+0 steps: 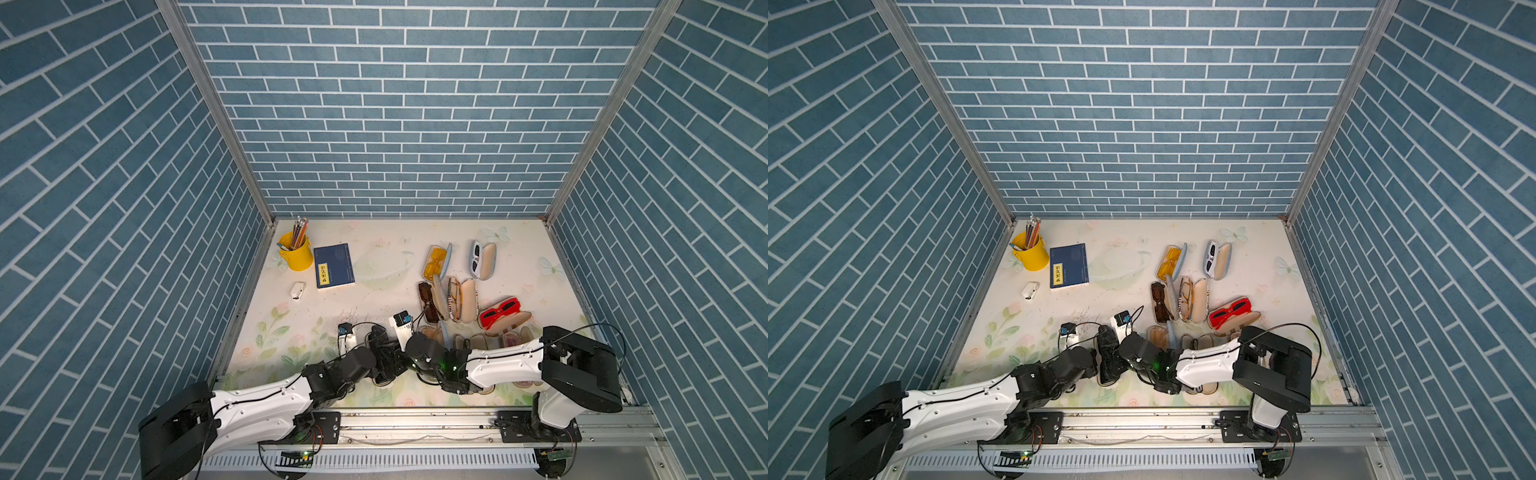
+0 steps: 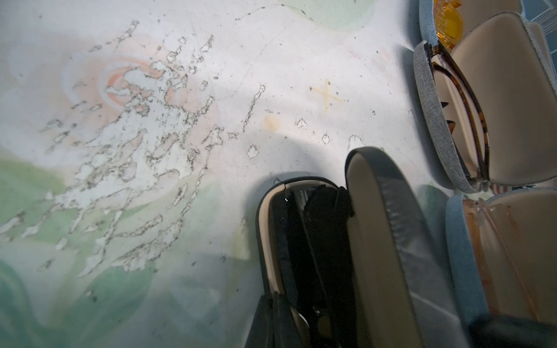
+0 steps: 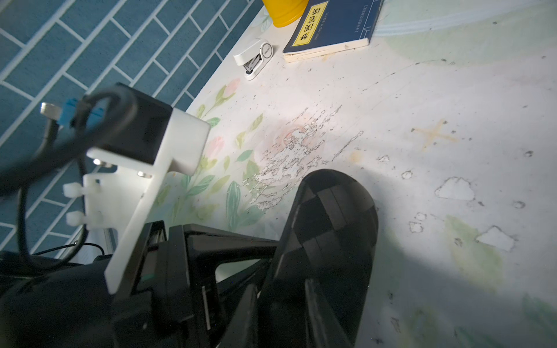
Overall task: Close the glasses case
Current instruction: Close the glasses case at the center of the board.
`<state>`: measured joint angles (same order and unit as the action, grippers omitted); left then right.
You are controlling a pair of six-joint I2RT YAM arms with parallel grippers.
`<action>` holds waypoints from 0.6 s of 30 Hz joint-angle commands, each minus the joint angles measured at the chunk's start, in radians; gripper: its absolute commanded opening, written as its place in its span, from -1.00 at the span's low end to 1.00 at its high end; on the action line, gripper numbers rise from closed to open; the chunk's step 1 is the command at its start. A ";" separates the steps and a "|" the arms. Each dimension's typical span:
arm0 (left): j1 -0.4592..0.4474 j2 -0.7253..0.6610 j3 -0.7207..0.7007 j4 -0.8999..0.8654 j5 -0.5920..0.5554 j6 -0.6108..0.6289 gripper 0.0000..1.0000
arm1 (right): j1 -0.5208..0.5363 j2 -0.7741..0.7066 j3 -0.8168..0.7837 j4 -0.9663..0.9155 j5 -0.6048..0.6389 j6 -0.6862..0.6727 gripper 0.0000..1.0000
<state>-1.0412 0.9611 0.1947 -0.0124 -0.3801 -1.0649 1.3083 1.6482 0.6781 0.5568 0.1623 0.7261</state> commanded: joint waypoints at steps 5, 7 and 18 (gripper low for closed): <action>-0.019 0.005 -0.003 0.042 0.031 0.006 -1.00 | 0.017 0.048 0.003 -0.076 -0.033 -0.007 -0.47; -0.019 0.009 0.000 0.045 0.031 0.008 -1.00 | 0.018 0.049 0.003 -0.076 -0.032 -0.006 -0.47; -0.028 0.046 0.024 0.047 0.022 0.013 -1.00 | 0.022 0.074 0.005 -0.061 -0.035 0.004 -0.47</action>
<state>-1.0512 0.9894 0.1967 -0.0006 -0.4038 -1.0634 1.3190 1.6688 0.6884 0.5831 0.1604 0.7265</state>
